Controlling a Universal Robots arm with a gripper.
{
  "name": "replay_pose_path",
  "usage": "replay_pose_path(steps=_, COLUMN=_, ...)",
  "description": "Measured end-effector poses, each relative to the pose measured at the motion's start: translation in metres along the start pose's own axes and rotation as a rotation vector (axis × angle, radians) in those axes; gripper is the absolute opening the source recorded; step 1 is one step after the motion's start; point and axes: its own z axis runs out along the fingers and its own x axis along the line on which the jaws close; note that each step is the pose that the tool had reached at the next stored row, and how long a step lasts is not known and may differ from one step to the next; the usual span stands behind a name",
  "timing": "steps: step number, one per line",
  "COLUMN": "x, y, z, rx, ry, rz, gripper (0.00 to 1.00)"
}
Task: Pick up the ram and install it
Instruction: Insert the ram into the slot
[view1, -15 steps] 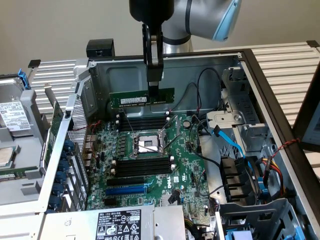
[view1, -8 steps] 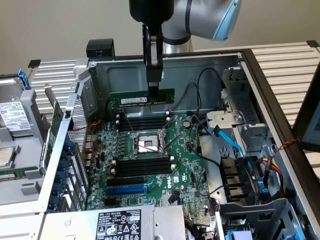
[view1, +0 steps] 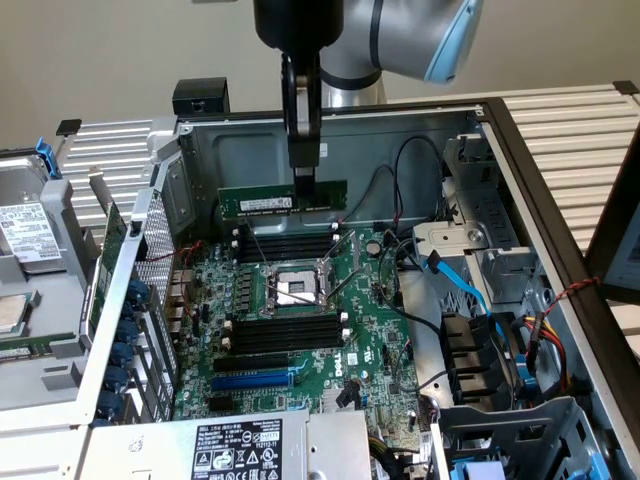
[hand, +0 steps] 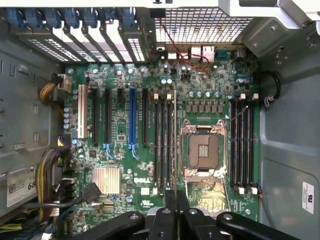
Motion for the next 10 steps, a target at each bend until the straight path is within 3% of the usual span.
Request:
replay_pose_path(steps=5, x=0.0, y=0.0034, z=0.0052, rx=0.0164, ry=0.0018, rz=0.001, gripper=0.12)
replay_pose_path(steps=10, x=0.0, y=0.0077, z=0.0128, rx=0.0257, ry=0.0017, rz=0.002, gripper=0.12)
